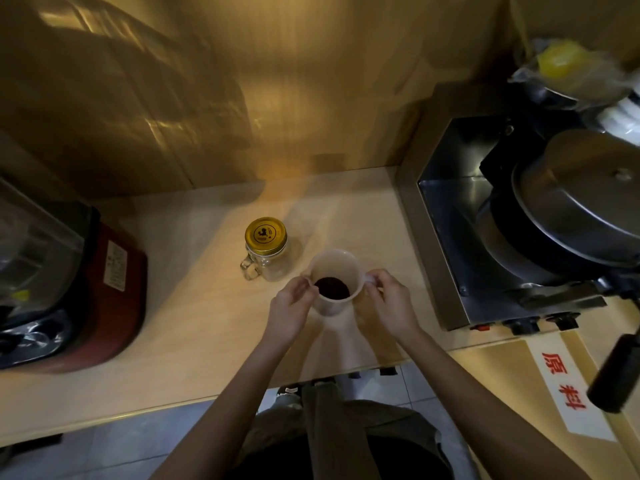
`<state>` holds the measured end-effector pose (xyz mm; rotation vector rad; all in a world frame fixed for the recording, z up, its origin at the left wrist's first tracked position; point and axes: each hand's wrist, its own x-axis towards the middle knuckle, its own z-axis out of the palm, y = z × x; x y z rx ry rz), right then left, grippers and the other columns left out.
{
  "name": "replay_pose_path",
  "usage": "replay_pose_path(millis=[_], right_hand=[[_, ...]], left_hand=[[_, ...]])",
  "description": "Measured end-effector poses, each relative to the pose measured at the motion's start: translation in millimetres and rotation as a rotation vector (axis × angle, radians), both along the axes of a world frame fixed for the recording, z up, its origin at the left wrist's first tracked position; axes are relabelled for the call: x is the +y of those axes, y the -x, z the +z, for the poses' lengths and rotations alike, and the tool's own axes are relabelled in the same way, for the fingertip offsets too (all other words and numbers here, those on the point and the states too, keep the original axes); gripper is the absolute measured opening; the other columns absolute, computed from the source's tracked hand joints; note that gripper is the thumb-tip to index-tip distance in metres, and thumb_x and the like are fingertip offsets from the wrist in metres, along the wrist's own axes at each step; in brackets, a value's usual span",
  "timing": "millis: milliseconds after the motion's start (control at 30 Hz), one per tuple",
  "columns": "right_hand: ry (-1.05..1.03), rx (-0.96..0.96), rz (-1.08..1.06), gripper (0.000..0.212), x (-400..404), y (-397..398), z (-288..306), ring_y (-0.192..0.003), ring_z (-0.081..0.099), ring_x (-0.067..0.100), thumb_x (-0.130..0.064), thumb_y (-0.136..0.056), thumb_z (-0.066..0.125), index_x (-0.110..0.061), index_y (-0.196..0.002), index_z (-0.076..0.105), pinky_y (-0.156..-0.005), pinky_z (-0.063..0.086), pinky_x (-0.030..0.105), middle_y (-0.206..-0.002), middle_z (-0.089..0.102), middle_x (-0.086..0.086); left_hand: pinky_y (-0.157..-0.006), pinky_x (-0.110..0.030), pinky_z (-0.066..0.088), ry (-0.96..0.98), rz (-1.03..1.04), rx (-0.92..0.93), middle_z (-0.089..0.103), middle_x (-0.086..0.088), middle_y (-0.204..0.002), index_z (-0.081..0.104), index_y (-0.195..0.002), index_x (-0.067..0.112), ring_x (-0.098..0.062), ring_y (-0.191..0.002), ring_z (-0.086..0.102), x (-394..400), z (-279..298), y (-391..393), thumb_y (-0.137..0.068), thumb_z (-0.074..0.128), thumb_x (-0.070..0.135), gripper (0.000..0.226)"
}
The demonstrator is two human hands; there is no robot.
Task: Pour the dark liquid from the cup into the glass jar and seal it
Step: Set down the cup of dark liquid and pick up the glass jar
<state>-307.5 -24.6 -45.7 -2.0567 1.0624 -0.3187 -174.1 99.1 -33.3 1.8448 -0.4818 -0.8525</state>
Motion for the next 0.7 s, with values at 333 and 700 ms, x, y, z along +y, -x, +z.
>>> replay_pose_path(millis=[333, 700], right_hand=[[-0.042, -0.015, -0.019, 0.029, -29.8, -25.6, 25.1, -0.105, 0.058, 0.025, -0.001, -0.094, 0.044, -0.006, -0.122, 0.052, -0.087, 0.044, 0.031, -0.112, 0.063, 0.012], [0.154, 0.154, 0.559, 0.065, -14.9, -137.3, 56.0, -0.131, 0.035, 0.025, -0.028, -0.089, 0.061, -0.014, -0.144, 0.030, -0.105, 0.035, 0.037, -0.143, 0.040, 0.009]], left_hand=[[-0.081, -0.031, 0.043, -0.016, -0.005, -0.108, 0.065, -0.003, -0.094, 0.067, -0.094, 0.011, -0.016, -0.089, 0.057, 7.7, 14.0, -24.4, -0.089, 0.050, 0.020, 0.020], [-0.095, -0.037, 0.043, -0.149, 0.144, -0.506, 0.053, -0.014, -0.127, 0.042, -0.128, 0.007, -0.027, -0.117, 0.049, 15.7, 6.0, -77.5, -0.069, 0.075, 0.028, 0.071]])
